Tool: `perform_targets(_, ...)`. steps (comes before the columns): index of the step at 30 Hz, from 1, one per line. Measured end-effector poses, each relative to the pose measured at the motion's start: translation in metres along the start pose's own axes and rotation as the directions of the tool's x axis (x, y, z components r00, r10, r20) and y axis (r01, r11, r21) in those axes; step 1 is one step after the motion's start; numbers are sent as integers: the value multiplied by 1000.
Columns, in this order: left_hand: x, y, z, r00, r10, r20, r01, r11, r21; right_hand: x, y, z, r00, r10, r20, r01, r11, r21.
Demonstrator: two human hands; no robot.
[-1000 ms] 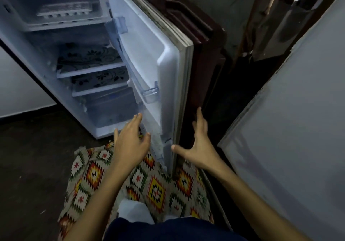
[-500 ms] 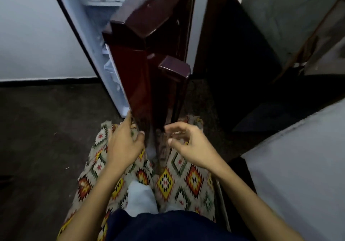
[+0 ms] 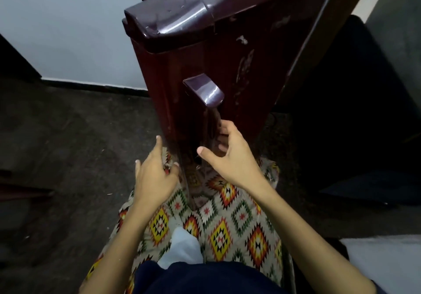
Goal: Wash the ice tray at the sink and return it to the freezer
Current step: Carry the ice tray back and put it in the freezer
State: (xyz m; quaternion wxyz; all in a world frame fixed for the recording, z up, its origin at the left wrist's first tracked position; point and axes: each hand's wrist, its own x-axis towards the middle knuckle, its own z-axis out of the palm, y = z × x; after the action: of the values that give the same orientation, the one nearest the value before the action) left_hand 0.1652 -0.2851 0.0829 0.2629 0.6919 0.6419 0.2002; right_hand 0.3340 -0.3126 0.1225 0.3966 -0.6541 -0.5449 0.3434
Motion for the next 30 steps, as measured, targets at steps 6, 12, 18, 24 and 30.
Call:
perform_targets(6,58,-31,-28,999,-18,-48,16,999,-28,60,-17,31,999,-35,26,33,997,66)
perform_targets(12,115,-44,-47,997,66,-27,-68,995,-77,114,-32,60,997,-72,23,71,996,49)
perform_targets(18,164,-43,-54,981,187,45,-183,980,-85,167,-42,89,996,-78,-52,77,997,-14)
perform_targets(24,213,-37,-47,975,200,101,-188,976,-112,223,-52,103,998,-56,-25,56,998,18)
perform_targets(30,266,-36,-43,981,174,84,-162,977,-137,273,-57,107,998,-68,0,68,993,93)
